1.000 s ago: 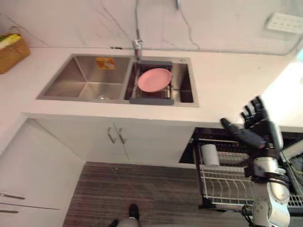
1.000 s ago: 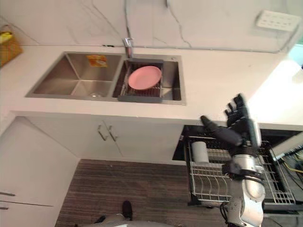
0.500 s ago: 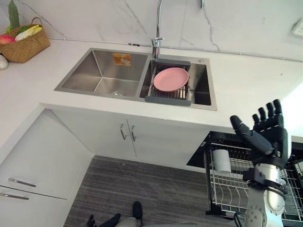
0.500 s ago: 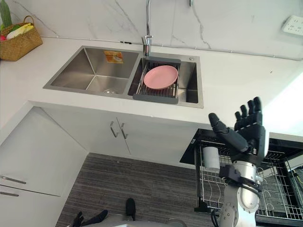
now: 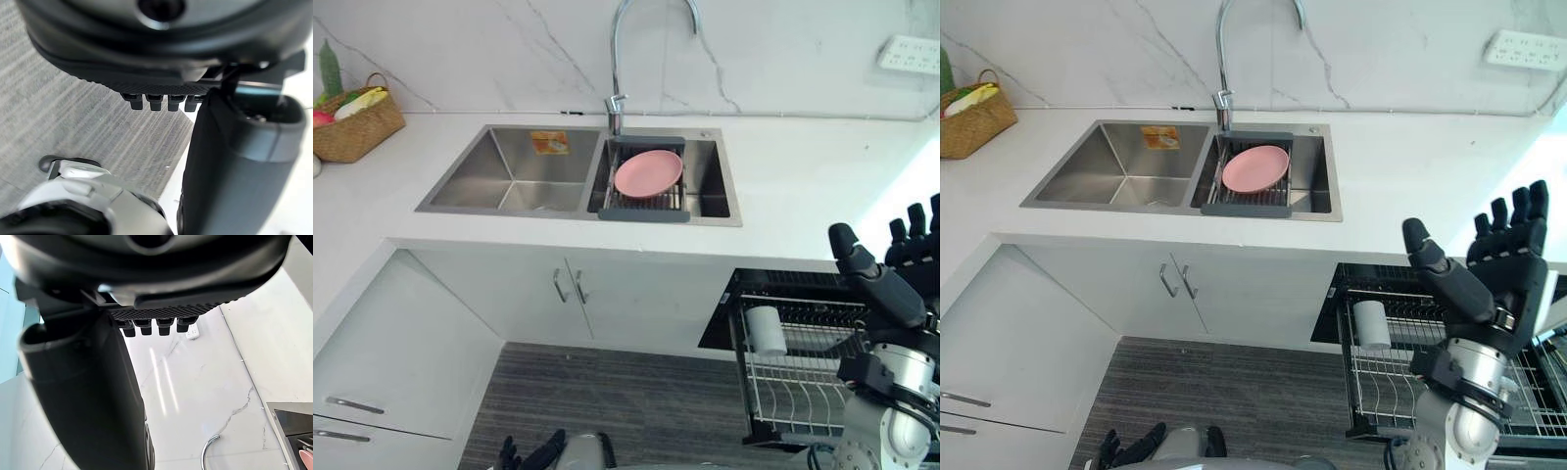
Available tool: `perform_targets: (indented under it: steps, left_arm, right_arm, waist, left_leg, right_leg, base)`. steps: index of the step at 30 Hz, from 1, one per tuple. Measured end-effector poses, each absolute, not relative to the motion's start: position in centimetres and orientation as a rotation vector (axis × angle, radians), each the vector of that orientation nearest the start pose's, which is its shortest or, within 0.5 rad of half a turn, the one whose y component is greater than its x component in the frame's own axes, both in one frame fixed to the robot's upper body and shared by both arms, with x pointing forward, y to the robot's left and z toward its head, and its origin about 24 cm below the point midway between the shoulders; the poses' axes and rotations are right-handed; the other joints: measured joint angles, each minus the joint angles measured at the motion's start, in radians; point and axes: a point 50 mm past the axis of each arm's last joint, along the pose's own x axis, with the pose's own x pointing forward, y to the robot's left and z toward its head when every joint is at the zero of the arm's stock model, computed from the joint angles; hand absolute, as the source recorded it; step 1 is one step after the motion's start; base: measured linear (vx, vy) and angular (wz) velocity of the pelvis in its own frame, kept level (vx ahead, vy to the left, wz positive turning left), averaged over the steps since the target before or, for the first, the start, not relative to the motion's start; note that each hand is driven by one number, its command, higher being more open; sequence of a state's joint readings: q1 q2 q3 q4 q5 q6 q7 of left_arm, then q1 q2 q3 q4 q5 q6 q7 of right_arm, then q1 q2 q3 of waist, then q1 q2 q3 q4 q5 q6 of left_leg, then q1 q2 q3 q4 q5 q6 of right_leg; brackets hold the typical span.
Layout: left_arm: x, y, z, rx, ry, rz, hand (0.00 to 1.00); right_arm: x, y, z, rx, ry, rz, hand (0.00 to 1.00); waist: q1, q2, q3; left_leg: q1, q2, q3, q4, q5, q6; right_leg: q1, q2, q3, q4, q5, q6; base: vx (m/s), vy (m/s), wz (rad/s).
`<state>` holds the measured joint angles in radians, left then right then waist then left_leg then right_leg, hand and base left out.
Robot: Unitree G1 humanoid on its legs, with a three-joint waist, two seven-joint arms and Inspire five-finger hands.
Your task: Walk over to the sink, pick up the cup, carry it to the dishwasher, place the cup inside the dishwasher, then close the dishwasher door
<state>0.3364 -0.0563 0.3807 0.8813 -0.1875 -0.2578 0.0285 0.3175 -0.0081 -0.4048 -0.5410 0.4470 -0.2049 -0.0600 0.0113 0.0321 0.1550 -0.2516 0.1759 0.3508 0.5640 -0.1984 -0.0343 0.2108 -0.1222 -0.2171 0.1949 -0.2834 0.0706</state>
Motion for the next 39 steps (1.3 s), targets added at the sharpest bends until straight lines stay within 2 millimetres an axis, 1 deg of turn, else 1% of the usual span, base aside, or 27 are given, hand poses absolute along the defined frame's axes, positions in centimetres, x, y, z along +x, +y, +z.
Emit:
perform_targets:
  steps: [2, 3, 4, 5, 6, 7, 9, 11, 12, 13, 14, 15, 16, 17, 19, 22, 23, 24, 25, 26, 27, 28, 29, 30, 31, 34, 39]
  left_arm:
    - [2.4, 20.6, -15.2, -0.282, 0.914, 0.642, 1.0]
    - [2.0, 20.6, -15.1, -0.285, 0.906, 0.652, 1.0]
    - [1.4, 20.6, -15.2, -0.285, 0.92, 0.658, 1.0]
    - [0.9, 20.5, -15.3, -0.29, 0.931, 0.668, 1.0]
    - [0.7, 20.6, -15.2, -0.299, 0.927, 0.687, 1.0]
    - [1.0, 20.9, -15.2, -0.289, 0.921, 0.684, 1.0]
    - [1.0, 21.5, -15.1, -0.275, 0.92, 0.687, 1.0]
    - [0.9, 22.2, -15.2, -0.245, 0.934, 0.677, 1.0]
    - [0.9, 22.5, -15.2, -0.231, 0.95, 0.667, 1.0]
    - [0.9, 22.6, -15.3, -0.223, 0.96, 0.656, 1.0]
    - [1.0, 22.7, -15.3, -0.219, 0.961, 0.65, 1.0]
    - [1.2, 22.8, -15.3, -0.208, 0.963, 0.639, 1.0]
    - [1.3, 22.8, -15.3, -0.197, 0.968, 0.622, 1.0]
    - [1.3, 22.8, -15.3, -0.19, 0.971, 0.615, 1.0]
    - [1.7, 22.8, -15.3, -0.171, 0.968, 0.601, 1.0]
    - [3.1, 23.0, -15.1, -0.142, 0.94, 0.577, 1.0]
    - [4.0, 23.0, -14.8, -0.128, 0.91, 0.553, 1.0]
    - [4.2, 23.1, -14.7, -0.124, 0.904, 0.549, 1.0]
    - [4.5, 22.4, -14.9, -0.145, 0.909, 0.543, 1.0]
    - [4.7, 21.8, -15.0, -0.173, 0.908, 0.549, 1.0]
    - [4.5, 22.0, -15.0, -0.177, 0.911, 0.568, 1.0]
    - [4.3, 21.9, -15.1, -0.184, 0.928, 0.565, 1.0]
    - [4.2, 21.7, -15.2, -0.188, 0.931, 0.565, 1.0]
    - [3.6, 21.4, -15.3, -0.202, 0.95, 0.576, 1.0]
    - [2.6, 21.5, -15.4, -0.207, 0.968, 0.599, 1.0]
    - [2.2, 22.2, -15.5, -0.168, 0.989, 0.582, 1.0]
    - [2.2, 22.6, -15.4, -0.134, 0.988, 0.567, 1.0]
  right_arm:
    - [16.1, -25.3, 13.1, 0.238, -0.558, -0.446, 1.0]
    - [16.5, -24.9, 13.4, 0.249, -0.571, -0.427, 1.0]
    - [16.8, -24.6, 13.4, 0.256, -0.57, -0.41, 1.0]
    - [17.0, -24.3, 13.3, 0.264, -0.566, -0.398, 1.0]
    - [17.2, -23.9, 13.4, 0.272, -0.565, -0.374, 1.0]
    - [17.4, -23.7, 13.3, 0.274, -0.557, -0.356, 1.0]
    - [17.6, -23.4, 13.1, 0.283, -0.549, -0.343, 1.0]
    - [17.8, -23.5, 13.2, 0.281, -0.559, -0.334, 1.0]
    - [18.0, -23.5, 13.2, 0.282, -0.563, -0.33, 1.0]
    - [18.3, -23.5, 13.3, 0.285, -0.569, -0.323, 1.0]
    - [18.6, -23.4, 13.3, 0.289, -0.571, -0.315, 1.0]
    - [19.0, -23.2, 13.1, 0.295, -0.563, -0.302, 1.0]
    - [19.4, -23.2, 12.7, 0.296, -0.548, -0.292, 1.0]
    - [19.5, -23.2, 12.5, 0.297, -0.538, -0.289, 1.0]
    - [19.7, -23.0, 11.8, 0.305, -0.511, -0.285, 1.0]
    - [19.7, -22.5, 11.2, 0.299, -0.489, -0.268, 1.0]
    - [19.5, -22.3, 11.3, 0.263, -0.505, -0.261, 1.0]
    - [19.4, -22.2, 11.3, 0.243, -0.508, -0.255, 1.0]
    - [19.5, -21.9, 11.6, 0.186, -0.508, -0.218, 1.0]
    - [19.5, -21.5, 12.0, 0.139, -0.516, -0.167, 1.0]
    - [19.5, -21.4, 12.2, 0.116, -0.519, -0.149, 1.0]
    - [19.4, -21.9, 12.7, 0.05, -0.531, -0.136, 1.0]
    - [19.5, -22.1, 12.9, 0.034, -0.534, -0.136, 1.0]
    - [19.7, -22.6, 13.3, -0.023, -0.535, -0.117, 1.0]
    - [20.0, -22.7, 13.9, -0.079, -0.541, -0.082, 1.0]
    - [20.8, -22.8, 15.3, -0.254, -0.545, 0.007, 1.0]
    - [21.8, -23.4, 16.1, -0.583, -0.41, 0.133, 1.0]
  waist:
    - [0.016, -0.001, 0.0]
    - [0.033, -0.003, 0.0]
    - [0.045, -0.01, -0.005]
    - [0.048, -0.023, -0.01]
    - [0.042, -0.034, -0.019]
    - [0.034, -0.041, -0.018]
    - [0.036, -0.066, -0.037]
    - [0.03, -0.09, -0.053]
    - [0.027, -0.1, -0.059]
    - [0.027, -0.102, -0.061]
    - [0.026, -0.101, -0.06]
    - [0.023, -0.101, -0.059]
    - [0.011, -0.098, -0.062]
    - [0.004, -0.095, -0.064]
    - [-0.015, -0.091, -0.069]
    - [-0.039, -0.088, -0.068]
    - [-0.04, -0.093, -0.072]
    - [-0.044, -0.098, -0.082]
    - [-0.025, -0.07, -0.1]
    - [-0.023, -0.058, -0.099]
    - [-0.022, -0.061, -0.098]
    - [-0.013, -0.058, -0.099]
    - [-0.011, -0.054, -0.101]
    - [0.006, -0.043, -0.112]
    - [0.001, -0.037, -0.117]
    - [-0.001, -0.055, -0.124]
    - [-0.005, -0.062, -0.119]
  left_leg:
    - [-0.041, -0.002, -0.023, -0.064, 0.014, -0.009]
    - [-0.067, 0.002, -0.063, -0.116, 0.068, -0.025]
    - [-0.062, -0.007, -0.056, -0.1, 0.132, -0.029]
    - [-0.062, -0.02, -0.049, -0.081, 0.115, 0.023]
    - [-0.078, -0.025, -0.027, -0.018, 0.055, 0.058]
    - [-0.089, -0.022, -0.019, 0.046, 0.021, 0.079]
    - [-0.072, -0.034, -0.007, 0.075, -0.034, 0.093]
    - [-0.025, -0.068, -0.006, 0.041, -0.059, 0.1]
    - [0.023, -0.093, -0.005, -0.009, -0.065, 0.102]
    - [0.083, -0.115, -0.005, -0.076, -0.081, 0.101]
    - [0.112, -0.125, -0.003, -0.11, -0.085, 0.1]
    - [0.17, -0.143, 0.002, -0.172, -0.081, 0.104]
    - [0.228, -0.157, 0.003, -0.235, -0.068, 0.104]
    - [0.25, -0.16, 0.004, -0.261, -0.06, 0.105]
    - [0.297, -0.162, 0.008, -0.312, -0.044, 0.094]
    - [0.356, -0.154, -0.011, -0.335, -0.036, 0.079]
    - [0.376, -0.146, -0.036, -0.324, -0.055, 0.05]
    - [0.381, -0.139, -0.05, -0.314, -0.064, 0.035]
    - [0.387, -0.11, -0.054, -0.302, -0.073, 0.021]
    - [0.365, -0.08, -0.063, -0.236, -0.077, 0.015]
    - [0.355, -0.074, -0.072, -0.219, -0.093, 0.005]
    - [0.362, -0.073, -0.107, -0.309, -0.087, 0.0]
    - [0.366, -0.071, -0.114, -0.339, -0.074, -0.005]
    - [0.395, -0.065, -0.115, -0.395, -0.022, -0.015]
    - [0.412, -0.066, -0.12, -0.414, -0.021, -0.015]
    - [0.398, -0.082, -0.118, -0.424, -0.021, -0.014]
    - [0.39, -0.096, -0.142, -0.426, -0.018, -0.01]
  right_leg:
    - [0.017, -0.03, 0.025, -0.013, -0.01, 0.016]
    - [0.026, -0.049, 0.054, -0.025, -0.02, 0.031]
    - [0.045, -0.068, 0.094, -0.046, -0.033, 0.029]
    - [0.051, -0.082, 0.11, -0.052, -0.04, 0.022]
    - [0.055, -0.102, 0.15, -0.053, -0.033, -0.001]
    - [0.055, -0.11, 0.191, -0.036, -0.001, 0.025]
    - [0.056, -0.127, 0.225, -0.002, 0.037, 0.031]
    - [0.049, -0.143, 0.235, 0.063, 0.095, 0.047]
    - [0.021, -0.152, 0.248, 0.15, 0.142, 0.069]
    - [-0.031, -0.158, 0.268, 0.278, 0.207, 0.107]
    - [-0.069, -0.161, 0.276, 0.363, 0.235, 0.123]
    - [-0.17, -0.159, 0.278, 0.556, 0.22, 0.114]
    - [-0.265, -0.15, 0.248, 0.692, 0.165, 0.067]
    - [-0.299, -0.145, 0.226, 0.708, 0.143, 0.05]
    - [-0.392, -0.122, 0.158, 0.644, 0.1, 0.022]
    - [-0.449, -0.096, 0.088, 0.392, 0.095, 0.005]
    - [-0.435, -0.063, 0.075, 0.217, 0.176, -0.04]
    - [-0.404, -0.049, 0.066, 0.19, 0.228, -0.046]
    - [-0.353, -0.013, 0.062, 0.112, 0.236, -0.038]
    - [-0.302, 0.003, 0.053, 0.035, 0.26, -0.043]
    - [-0.277, 0.003, 0.049, 0.004, 0.263, -0.042]
    - [-0.23, 0.01, 0.041, -0.048, 0.271, -0.034]
    - [-0.223, 0.014, 0.038, -0.057, 0.274, -0.033]
    - [-0.193, 0.029, 0.046, -0.096, 0.285, -0.025]
    - [-0.156, 0.034, 0.045, -0.147, 0.303, -0.021]
    - [-0.136, 0.033, 0.047, -0.244, 0.351, -0.012]
    - [-0.12, 0.024, 0.026, -0.278, 0.363, -0.004]
  base:
    - [0.14, 0.137, -0.38]
    - [0.26, 0.25, -0.68]
    - [0.39, 0.33, -0.71]
    - [0.49, 0.343, -0.57]
    - [0.56, 0.359, -0.28]
    - [0.47, 0.306, -0.16]
    - [0.44, 0.282, -0.04]
    - [0.38, 0.207, 0.1]
    - [0.32, 0.153, 0.07]
    - [0.31, 0.142, -0.01]
    - [0.26, 0.103, -0.14]
    - [0.22, 0.077, -0.12]
    - [0.22, 0.063, -0.04]
    - [0.22, 0.06, 0.07]
    - [0.28, 0.025, 0.09]
    - [0.3, -0.079, 0.28]
    - [0.34, -0.151, 0.44]
    - [0.41, -0.213, 0.15]
    - [0.39, -0.217, -0.15]
    - [0.33, -0.183, -0.26]
    - [0.27, -0.191, 0.01]
    - [0.11, -0.106, 0.1]
    - [0.18, -0.106, -0.04]
    - [0.16, 0.0, -0.07]
    - [0.15, 0.021, -0.08]
    - [0.08, 0.025, -0.07]
    - [0.01, -0.009, 0.08]
